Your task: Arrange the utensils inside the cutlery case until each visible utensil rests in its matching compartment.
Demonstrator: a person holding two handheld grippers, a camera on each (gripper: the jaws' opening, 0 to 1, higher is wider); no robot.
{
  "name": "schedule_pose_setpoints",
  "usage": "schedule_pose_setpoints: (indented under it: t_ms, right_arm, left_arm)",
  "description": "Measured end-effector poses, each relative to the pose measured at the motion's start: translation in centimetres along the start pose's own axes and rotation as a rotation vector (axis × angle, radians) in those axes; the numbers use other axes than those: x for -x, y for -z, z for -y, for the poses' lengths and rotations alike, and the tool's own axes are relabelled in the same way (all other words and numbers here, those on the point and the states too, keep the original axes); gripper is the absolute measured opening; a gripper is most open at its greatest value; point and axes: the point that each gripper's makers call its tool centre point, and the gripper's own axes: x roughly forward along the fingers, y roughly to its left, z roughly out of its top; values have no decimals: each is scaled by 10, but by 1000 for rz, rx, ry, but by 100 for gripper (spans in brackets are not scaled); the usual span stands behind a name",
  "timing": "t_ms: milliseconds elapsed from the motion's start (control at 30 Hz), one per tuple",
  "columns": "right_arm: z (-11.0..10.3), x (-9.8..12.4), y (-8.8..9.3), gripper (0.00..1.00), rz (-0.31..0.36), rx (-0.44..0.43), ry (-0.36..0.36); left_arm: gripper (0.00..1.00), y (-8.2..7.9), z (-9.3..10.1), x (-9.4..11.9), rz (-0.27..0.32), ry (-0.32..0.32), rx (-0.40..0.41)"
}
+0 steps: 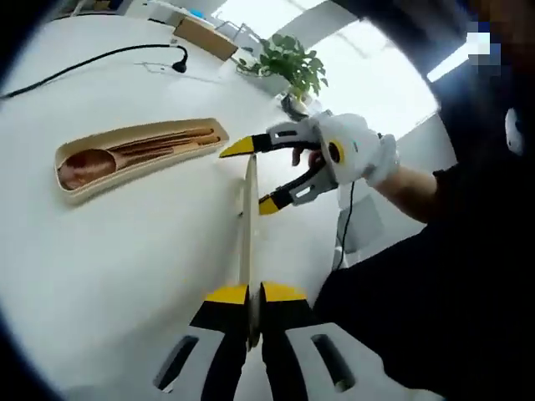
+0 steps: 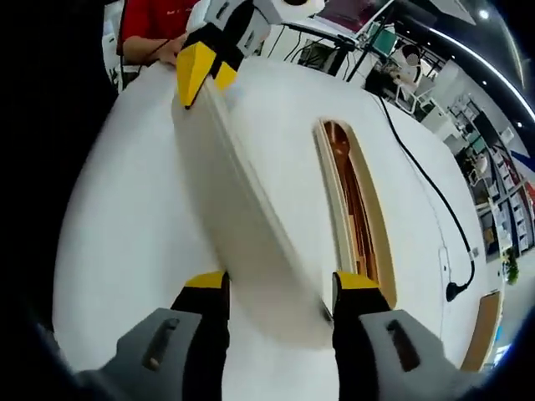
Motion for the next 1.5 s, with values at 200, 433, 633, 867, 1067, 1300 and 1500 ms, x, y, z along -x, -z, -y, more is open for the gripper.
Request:
schedule_pose_setpoints:
  t_ms: [200,433,633,867,1067,1300,1500]
  right_arm:
    - [-3,-1,-5,49,13,21,2]
    - [-4,-2,-6,48,19,18,-7]
    - [-11,1,-8,48,15,33,-63]
    - [-9,12,-14,49,38,16,-81]
    - [-5,21,-26,50,54,67,-79]
    - [6,26,-27,42,56,19,-70]
    - [19,22,-27,41,48,-72,-51]
  left_arm:
    - [3,-4,-1,4,42,79,159]
    - [3,-13,-1,7,73,145,266]
    - [3,-13,6,11,42,200,296]
    - [3,-20,8,14,52,245,336]
    - [3,-30,8,17,79,279,357]
    - [4,-54,2,24,208,277,356]
    - [4,-81,-10,33,357,212,324]
